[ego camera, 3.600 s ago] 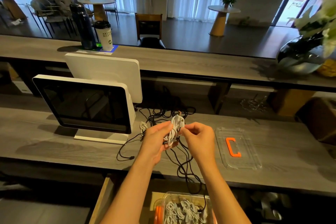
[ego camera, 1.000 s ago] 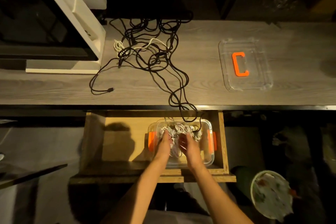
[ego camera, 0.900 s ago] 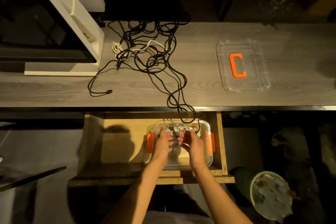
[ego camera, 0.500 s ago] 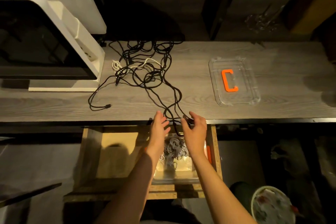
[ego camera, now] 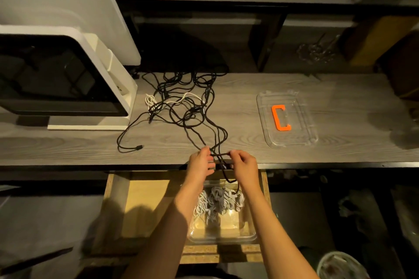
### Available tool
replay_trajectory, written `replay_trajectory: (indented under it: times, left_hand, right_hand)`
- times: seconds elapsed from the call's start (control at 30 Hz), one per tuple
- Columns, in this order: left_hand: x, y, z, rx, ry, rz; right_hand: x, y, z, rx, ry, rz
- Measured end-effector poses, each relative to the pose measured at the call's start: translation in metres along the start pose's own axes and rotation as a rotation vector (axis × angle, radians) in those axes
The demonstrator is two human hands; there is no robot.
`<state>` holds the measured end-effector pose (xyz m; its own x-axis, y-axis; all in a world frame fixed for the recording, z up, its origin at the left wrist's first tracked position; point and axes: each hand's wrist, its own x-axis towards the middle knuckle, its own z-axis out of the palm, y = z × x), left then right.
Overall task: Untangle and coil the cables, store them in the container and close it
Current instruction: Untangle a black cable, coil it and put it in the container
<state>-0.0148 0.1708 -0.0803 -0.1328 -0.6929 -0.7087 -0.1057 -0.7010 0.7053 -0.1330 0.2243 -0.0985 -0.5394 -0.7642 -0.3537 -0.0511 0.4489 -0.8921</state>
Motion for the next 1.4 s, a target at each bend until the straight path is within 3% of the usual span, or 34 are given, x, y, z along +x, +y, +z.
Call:
replay_trajectory:
  times: [0.1, 0.27, 0.5, 0.67, 0.83, 1.03, 1.17, 1.4]
  left_hand:
    - [0.001, -0.001, 0.001, 0.045, 0.045, 0.030]
    - [-0.001, -0.008, 0.000, -0.085, -0.041, 0.030]
    - [0.007, -0.020, -0.006, 0.017, -0.021, 0.030]
    - [0.011, -0.021, -0.010, 0.151, -0.073, 0.057]
    - [0.015, -0.025, -0.009, 0.061, -0.083, 0.011]
    - [0.014, -0.037, -0.019, -0.033, -0.077, -0.024]
    - [0.008, -0.036, -0.023, -0.039, -0.108, -0.002]
    - [-0.012, -0.013, -0.026, -0.053, -0.125, 0.090]
  right_hand:
    - [0.008, 0.007, 0.005, -0.102, -0.015, 0.097]
    - [0.013, 0.016, 0.016, -0.150, -0.254, 0.207]
    - [0.016, 0.017, 0.022, -0.206, -0.243, 0.161]
    - [0.017, 0.026, 0.023, -0.047, -0.293, 0.205]
    - [0.022, 0.028, 0.030, 0.086, -0.241, 0.260]
    - [0.029, 0.026, 0.043, -0.027, -0.131, 0.244]
    - [0.027, 0.026, 0.041, -0.032, -0.169, 0.272]
    - [0.015, 0.000, 0.026, 0.301, -0.090, 0.260]
